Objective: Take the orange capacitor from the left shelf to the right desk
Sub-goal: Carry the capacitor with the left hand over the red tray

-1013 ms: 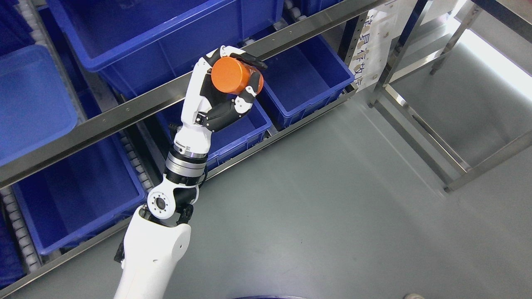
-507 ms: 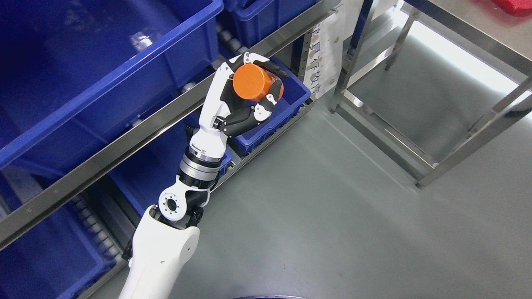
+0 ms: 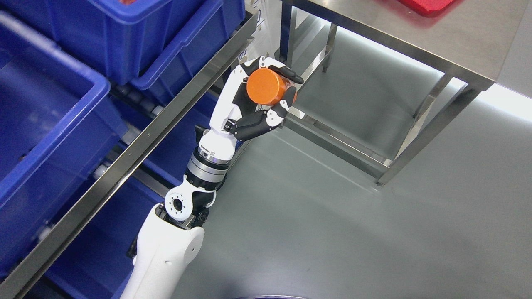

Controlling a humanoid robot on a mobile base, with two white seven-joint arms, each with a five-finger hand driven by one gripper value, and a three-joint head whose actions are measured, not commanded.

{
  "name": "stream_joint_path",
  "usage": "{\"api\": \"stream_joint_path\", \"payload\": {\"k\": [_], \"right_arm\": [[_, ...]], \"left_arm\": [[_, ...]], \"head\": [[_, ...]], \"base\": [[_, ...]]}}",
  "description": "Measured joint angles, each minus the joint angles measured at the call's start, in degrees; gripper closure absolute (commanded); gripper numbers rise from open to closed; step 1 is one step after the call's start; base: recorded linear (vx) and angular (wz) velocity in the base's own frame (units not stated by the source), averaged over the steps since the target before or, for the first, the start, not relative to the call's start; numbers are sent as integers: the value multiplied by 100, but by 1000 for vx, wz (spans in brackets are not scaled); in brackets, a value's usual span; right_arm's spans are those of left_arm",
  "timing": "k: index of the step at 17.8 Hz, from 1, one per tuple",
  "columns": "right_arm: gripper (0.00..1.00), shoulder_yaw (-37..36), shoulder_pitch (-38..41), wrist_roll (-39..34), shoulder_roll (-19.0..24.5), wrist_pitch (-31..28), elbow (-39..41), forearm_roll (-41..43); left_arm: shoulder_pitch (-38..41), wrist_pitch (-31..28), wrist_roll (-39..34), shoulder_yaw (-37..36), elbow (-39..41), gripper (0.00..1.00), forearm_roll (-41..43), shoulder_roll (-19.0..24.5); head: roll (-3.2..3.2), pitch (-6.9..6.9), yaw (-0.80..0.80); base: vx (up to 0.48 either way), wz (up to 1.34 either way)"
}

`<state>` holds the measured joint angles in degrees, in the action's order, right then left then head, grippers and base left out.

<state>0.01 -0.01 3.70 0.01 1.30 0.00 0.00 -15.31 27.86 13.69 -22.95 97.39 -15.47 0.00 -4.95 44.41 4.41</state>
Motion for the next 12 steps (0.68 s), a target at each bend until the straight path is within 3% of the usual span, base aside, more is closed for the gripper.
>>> {"api": "stream_joint_path", "payload": {"k": [12], "right_arm": [[0,0,0,0,0,0,0,0]], "left_arm": [[-661,-294,4,-955,0,97,-4,0]], "head": [[0,0,0]], "base": [[299,-248]]}}
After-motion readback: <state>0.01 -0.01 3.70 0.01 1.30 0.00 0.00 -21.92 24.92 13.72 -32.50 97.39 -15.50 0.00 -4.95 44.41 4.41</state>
